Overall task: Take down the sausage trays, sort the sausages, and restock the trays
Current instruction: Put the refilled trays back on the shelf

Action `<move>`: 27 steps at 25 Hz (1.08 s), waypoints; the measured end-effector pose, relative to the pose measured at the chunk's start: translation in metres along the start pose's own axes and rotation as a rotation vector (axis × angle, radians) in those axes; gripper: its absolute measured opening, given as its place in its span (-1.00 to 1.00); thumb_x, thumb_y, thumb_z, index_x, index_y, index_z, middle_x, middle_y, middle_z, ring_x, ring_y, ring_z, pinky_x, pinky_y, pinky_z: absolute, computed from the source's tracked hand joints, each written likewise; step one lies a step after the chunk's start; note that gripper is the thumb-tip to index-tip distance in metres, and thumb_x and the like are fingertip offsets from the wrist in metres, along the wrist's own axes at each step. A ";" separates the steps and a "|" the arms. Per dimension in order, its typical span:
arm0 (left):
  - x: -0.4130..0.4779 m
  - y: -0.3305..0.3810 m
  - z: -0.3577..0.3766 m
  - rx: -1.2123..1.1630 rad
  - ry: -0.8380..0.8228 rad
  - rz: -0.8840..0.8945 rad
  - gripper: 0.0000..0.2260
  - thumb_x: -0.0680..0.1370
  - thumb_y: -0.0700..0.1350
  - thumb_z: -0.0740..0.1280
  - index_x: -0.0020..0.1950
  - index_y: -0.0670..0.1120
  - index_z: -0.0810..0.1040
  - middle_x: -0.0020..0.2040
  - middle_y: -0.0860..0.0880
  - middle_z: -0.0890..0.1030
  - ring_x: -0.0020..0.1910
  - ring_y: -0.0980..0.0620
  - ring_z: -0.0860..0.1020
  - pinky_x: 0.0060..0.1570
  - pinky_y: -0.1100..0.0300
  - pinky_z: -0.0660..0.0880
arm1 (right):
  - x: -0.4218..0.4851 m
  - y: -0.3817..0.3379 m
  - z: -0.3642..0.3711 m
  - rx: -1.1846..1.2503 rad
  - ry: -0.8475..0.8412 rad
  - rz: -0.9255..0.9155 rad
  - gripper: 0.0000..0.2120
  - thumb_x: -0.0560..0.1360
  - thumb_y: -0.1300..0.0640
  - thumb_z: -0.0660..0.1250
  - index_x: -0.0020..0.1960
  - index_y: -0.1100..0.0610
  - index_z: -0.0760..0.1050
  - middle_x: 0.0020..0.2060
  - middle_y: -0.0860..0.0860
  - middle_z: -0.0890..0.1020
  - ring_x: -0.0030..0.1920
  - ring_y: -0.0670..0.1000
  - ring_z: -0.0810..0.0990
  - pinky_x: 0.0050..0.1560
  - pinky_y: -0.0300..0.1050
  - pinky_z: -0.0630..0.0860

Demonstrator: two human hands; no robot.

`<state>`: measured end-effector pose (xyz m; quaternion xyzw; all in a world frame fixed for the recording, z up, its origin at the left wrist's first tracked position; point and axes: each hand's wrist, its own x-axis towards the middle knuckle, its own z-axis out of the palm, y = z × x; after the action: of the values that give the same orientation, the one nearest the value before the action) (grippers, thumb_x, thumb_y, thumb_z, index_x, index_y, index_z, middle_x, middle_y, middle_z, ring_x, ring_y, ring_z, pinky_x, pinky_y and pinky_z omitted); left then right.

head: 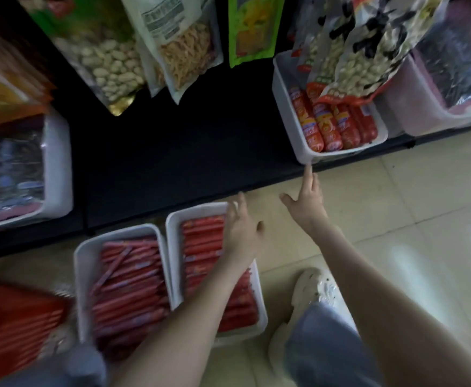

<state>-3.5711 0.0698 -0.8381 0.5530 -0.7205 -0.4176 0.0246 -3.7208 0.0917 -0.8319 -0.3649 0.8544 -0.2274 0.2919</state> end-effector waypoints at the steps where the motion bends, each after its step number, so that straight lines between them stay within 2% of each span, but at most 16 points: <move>1: -0.024 -0.027 -0.007 0.021 0.043 -0.069 -0.26 0.54 -0.04 0.30 0.56 -0.08 -0.09 0.55 -0.20 -0.05 0.53 -0.13 0.00 0.48 0.07 0.03 | -0.020 -0.009 0.017 0.145 -0.058 0.047 -0.16 0.53 0.10 0.33 0.55 0.16 -0.19 0.53 0.17 0.01 0.52 0.15 0.01 0.47 -0.02 0.04; 3: -0.063 -0.074 -0.019 0.094 0.092 -0.227 -0.20 0.50 0.03 0.33 0.56 -0.07 -0.10 0.54 -0.23 -0.07 0.52 -0.17 -0.01 0.48 0.01 0.03 | -0.059 -0.019 0.049 0.338 -0.178 0.208 -0.16 0.53 0.08 0.33 0.55 0.16 -0.19 0.52 0.17 0.06 0.50 0.14 0.10 0.44 -0.05 0.15; 6: -0.096 -0.116 -0.027 0.045 0.090 -0.434 -0.14 0.44 0.09 0.39 0.55 -0.11 -0.06 0.52 -0.25 0.01 0.50 -0.19 0.05 0.47 0.01 0.08 | -0.107 -0.013 0.091 0.428 -0.311 0.416 -0.12 0.51 0.01 0.35 0.54 0.17 -0.19 0.48 0.20 0.18 0.45 0.18 0.24 0.38 0.08 0.29; 10: -0.105 -0.135 -0.024 -0.252 0.060 -0.578 -0.08 0.42 0.00 0.45 0.55 -0.16 -0.09 0.50 -0.19 0.11 0.48 -0.15 0.15 0.43 0.03 0.18 | -0.134 0.000 0.118 0.343 -0.326 0.469 -0.27 0.48 0.10 0.37 0.47 0.25 0.04 0.35 0.24 0.35 0.31 0.23 0.39 0.27 0.18 0.40; 13: -0.101 -0.150 -0.017 -0.320 0.006 -0.641 -0.09 0.43 -0.01 0.45 0.55 -0.17 -0.09 0.52 -0.19 0.09 0.48 -0.14 0.17 0.42 0.01 0.23 | -0.132 0.014 0.127 0.127 -0.305 0.418 -0.25 0.49 0.06 0.35 0.51 0.19 0.02 0.36 0.22 0.32 0.35 0.23 0.33 0.29 0.19 0.36; 14: -0.100 -0.152 -0.013 -0.306 -0.007 -0.653 -0.09 0.43 -0.01 0.45 0.55 -0.18 -0.09 0.52 -0.20 0.08 0.47 -0.16 0.18 0.41 0.00 0.24 | -0.129 0.020 0.131 0.097 -0.318 0.404 -0.31 0.52 0.09 0.30 0.52 0.17 0.01 0.34 0.22 0.35 0.30 0.22 0.38 0.24 0.17 0.40; 15: -0.099 -0.153 -0.009 -0.273 -0.013 -0.655 -0.09 0.44 -0.01 0.44 0.55 -0.19 -0.11 0.52 -0.22 0.06 0.48 -0.16 0.16 0.41 0.01 0.23 | -0.127 0.024 0.134 0.075 -0.338 0.398 -0.37 0.56 0.14 0.23 0.53 0.15 0.00 0.26 0.22 0.45 0.16 0.20 0.49 0.10 0.12 0.49; 16: -0.099 -0.153 -0.005 -0.232 -0.011 -0.643 -0.10 0.46 0.00 0.42 0.55 -0.20 -0.12 0.53 -0.22 0.03 0.50 -0.16 0.11 0.43 0.03 0.20 | -0.124 0.030 0.138 0.037 -0.356 0.399 -0.42 0.58 0.20 0.15 0.53 0.13 -0.01 0.09 0.21 0.55 -0.05 0.15 0.56 -0.12 0.02 0.53; 17: -0.098 -0.151 -0.001 -0.201 0.004 -0.624 -0.12 0.48 0.01 0.40 0.55 -0.21 -0.12 0.54 -0.22 -0.02 0.52 -0.15 0.03 0.46 0.05 0.13 | -0.121 0.034 0.140 -0.020 -0.368 0.399 -0.44 0.59 0.25 0.08 0.54 0.11 -0.04 -0.11 0.16 0.59 -0.23 0.08 0.54 -0.32 -0.06 0.48; 18: -0.096 -0.150 0.003 -0.178 0.030 -0.597 -0.14 0.49 0.01 0.38 0.55 -0.21 -0.12 0.54 -0.20 -0.06 0.53 -0.14 -0.04 0.48 0.07 0.07 | -0.117 0.039 0.142 -0.081 -0.365 0.383 -0.44 0.59 0.28 0.04 0.54 0.11 -0.06 -0.23 0.11 0.57 -0.32 0.04 0.51 -0.41 -0.10 0.42; 19: -0.096 -0.149 0.006 -0.153 0.070 -0.546 -0.16 0.50 0.01 0.36 0.55 -0.22 -0.12 0.54 -0.19 -0.09 0.53 -0.12 -0.08 0.49 0.09 0.01 | -0.115 0.044 0.142 -0.119 -0.349 0.354 -0.44 0.58 0.30 0.02 0.54 0.10 -0.05 -0.23 0.09 0.58 -0.32 0.05 0.52 -0.40 -0.11 0.44; 21: -0.096 -0.146 0.014 -0.081 0.128 -0.418 -0.19 0.51 -0.01 0.35 0.54 -0.23 -0.09 0.54 -0.17 -0.06 0.52 -0.11 -0.08 0.49 0.10 -0.02 | -0.110 0.052 0.140 -0.140 -0.315 0.307 -0.40 0.56 0.31 0.03 0.54 0.05 -0.08 -0.09 0.16 0.64 -0.24 0.14 0.57 -0.27 -0.04 0.51; 23: -0.095 -0.142 0.020 -0.138 0.158 -0.414 -0.21 0.49 -0.05 0.37 0.55 -0.21 -0.03 0.51 -0.14 0.04 0.50 -0.08 -0.01 0.45 0.12 0.05 | -0.106 0.060 0.137 -0.137 -0.286 0.255 -0.36 0.57 0.30 0.04 0.55 0.04 -0.17 -0.02 0.26 0.62 -0.25 0.18 0.56 -0.24 -0.01 0.49; 25: -0.089 -0.145 0.024 -0.280 0.222 -0.518 -0.29 0.46 -0.06 0.40 0.51 -0.16 0.15 0.43 -0.12 0.23 0.44 -0.06 0.18 0.34 0.12 0.25 | -0.103 0.070 0.137 -0.064 -0.286 0.199 -0.38 0.60 0.27 0.04 0.55 0.06 -0.18 0.17 0.31 0.54 -0.14 0.23 0.60 -0.19 0.00 0.47; 27: -0.081 -0.156 0.027 -0.415 0.187 -0.598 -0.45 0.41 0.00 0.42 0.34 -0.12 0.36 0.25 -0.06 0.48 0.19 -0.01 0.48 0.08 0.16 0.45 | -0.102 0.073 0.136 0.125 -0.286 0.244 -0.47 0.63 0.15 0.06 0.53 -0.05 -0.05 0.23 0.19 0.54 0.04 0.21 0.58 -0.02 0.04 0.49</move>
<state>-3.4319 0.1452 -0.9189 0.7580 -0.4217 -0.4914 0.0788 -3.6088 0.1910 -0.9412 -0.2686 0.8263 -0.1886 0.4577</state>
